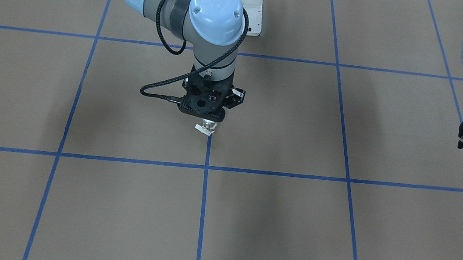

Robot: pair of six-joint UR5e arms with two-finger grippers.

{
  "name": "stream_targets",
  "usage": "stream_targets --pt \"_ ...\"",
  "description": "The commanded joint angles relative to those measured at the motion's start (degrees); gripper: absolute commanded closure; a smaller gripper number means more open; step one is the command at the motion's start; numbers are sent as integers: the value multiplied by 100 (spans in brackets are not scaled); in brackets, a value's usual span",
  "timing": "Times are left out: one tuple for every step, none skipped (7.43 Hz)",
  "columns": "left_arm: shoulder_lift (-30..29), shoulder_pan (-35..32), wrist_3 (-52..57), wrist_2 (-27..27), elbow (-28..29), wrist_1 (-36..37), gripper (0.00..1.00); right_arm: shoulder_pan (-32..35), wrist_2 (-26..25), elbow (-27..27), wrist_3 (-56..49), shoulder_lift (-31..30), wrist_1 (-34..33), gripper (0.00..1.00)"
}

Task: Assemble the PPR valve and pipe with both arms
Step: 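Carry the pipe fitting with the right gripper above the standing valve, then lower the pipe fitting with the right gripper onto the valve top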

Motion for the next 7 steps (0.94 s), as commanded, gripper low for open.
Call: stream_targets --pt "-9 6 -9 0 5 -8 0 -13 0 -67 -2 -25 12 100" --pt "-9 6 -9 0 14 -8 0 -22 8 -180 -28 1 20 100" --pt "-27 6 -9 0 49 -8 0 -22 8 -242 6 -7 195 100" --pt "-27 6 0 0 49 -8 0 -39 8 -252 15 -16 205 100" --pt "-27 6 -9 0 49 -8 0 -57 8 -243 15 -25 205 100" --pt "-27 6 -9 0 49 -8 0 -74 8 -252 15 -42 205 100" --pt "-27 15 0 0 58 -8 0 -66 8 -269 15 -43 205 100"
